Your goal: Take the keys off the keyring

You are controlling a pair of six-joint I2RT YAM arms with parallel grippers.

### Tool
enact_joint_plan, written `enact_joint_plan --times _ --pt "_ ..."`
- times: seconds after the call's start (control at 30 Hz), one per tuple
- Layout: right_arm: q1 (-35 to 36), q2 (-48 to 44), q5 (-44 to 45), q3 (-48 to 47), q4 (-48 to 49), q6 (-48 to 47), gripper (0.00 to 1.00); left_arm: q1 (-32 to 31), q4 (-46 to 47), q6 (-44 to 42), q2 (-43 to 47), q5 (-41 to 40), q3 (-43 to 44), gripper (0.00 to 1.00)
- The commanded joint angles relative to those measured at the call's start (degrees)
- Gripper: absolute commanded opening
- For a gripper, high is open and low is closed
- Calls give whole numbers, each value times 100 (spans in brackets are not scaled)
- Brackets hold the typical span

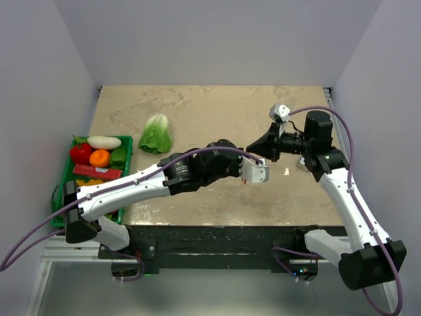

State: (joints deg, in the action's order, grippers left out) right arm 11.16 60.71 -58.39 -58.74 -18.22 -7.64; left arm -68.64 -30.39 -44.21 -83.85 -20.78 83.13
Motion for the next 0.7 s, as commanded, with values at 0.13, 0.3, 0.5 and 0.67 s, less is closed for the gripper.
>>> enact_joint_plan --times 0.13,0.3,0.5,0.67 --pt "-70 2 188 231 1056 947 0 -62 -134 -27 -87 3 318 0" --pt "-140 90 162 231 1521 1526 0 -79 -186 26 -105 38 300 0" --pt "-333 213 100 328 2181 2221 0 -97 -221 17 -131 65 291 0" --pt "-448 213 12 451 2577 2600 0 -106 -274 52 -122 109 274 0"
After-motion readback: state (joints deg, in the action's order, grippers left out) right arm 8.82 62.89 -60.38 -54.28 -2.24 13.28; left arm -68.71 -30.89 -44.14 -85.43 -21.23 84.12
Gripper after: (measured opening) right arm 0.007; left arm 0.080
